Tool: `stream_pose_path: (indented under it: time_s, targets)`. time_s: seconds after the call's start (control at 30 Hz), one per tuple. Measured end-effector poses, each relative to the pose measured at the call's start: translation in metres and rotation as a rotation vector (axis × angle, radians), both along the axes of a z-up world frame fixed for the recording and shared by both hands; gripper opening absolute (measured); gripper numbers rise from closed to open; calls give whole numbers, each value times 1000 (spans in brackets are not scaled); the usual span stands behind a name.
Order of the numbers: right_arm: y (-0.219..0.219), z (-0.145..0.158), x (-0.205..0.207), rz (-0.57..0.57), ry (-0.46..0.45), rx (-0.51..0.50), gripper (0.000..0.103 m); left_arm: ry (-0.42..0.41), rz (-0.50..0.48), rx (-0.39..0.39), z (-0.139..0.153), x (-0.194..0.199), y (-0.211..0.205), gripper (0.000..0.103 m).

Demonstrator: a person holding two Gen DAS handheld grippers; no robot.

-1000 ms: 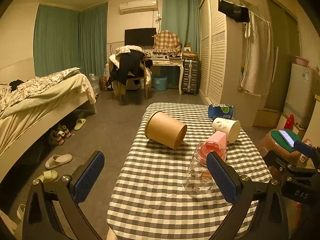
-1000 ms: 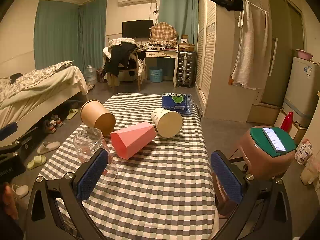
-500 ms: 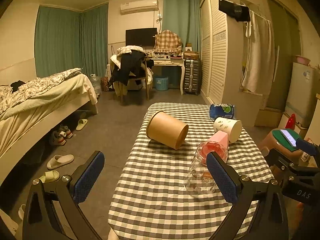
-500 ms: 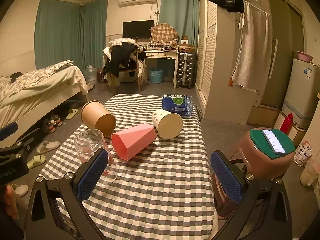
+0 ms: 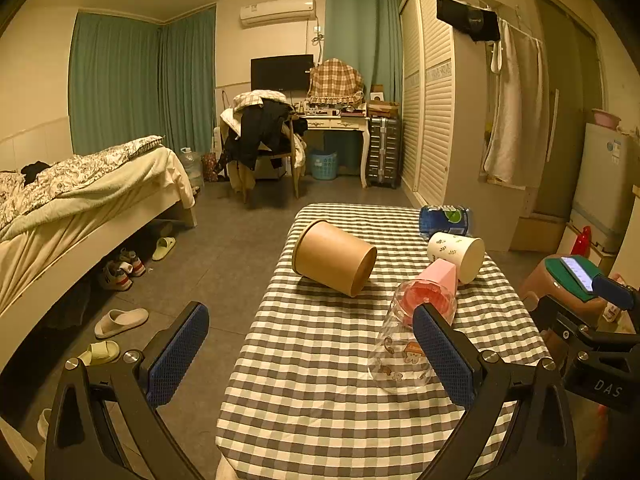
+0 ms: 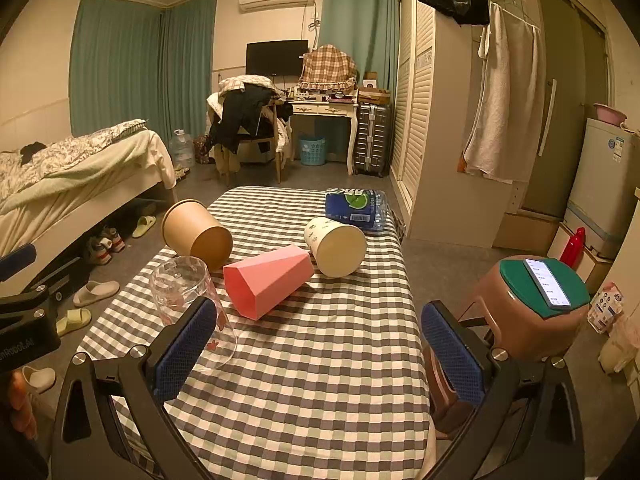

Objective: Flip cup upside down

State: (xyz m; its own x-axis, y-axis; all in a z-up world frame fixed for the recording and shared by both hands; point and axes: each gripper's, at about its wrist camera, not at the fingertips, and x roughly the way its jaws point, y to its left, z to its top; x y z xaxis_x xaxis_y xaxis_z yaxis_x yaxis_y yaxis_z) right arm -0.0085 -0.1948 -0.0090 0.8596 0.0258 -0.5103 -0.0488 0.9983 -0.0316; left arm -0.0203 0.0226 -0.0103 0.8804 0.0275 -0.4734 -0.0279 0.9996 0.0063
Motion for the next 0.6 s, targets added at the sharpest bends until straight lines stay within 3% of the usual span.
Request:
stream_pose_path:
  time_s: [0.6]
  targets:
    - [-2, -2, 0, -2, 5, 1, 103, 9, 4, 2, -5, -2, -1, 103]
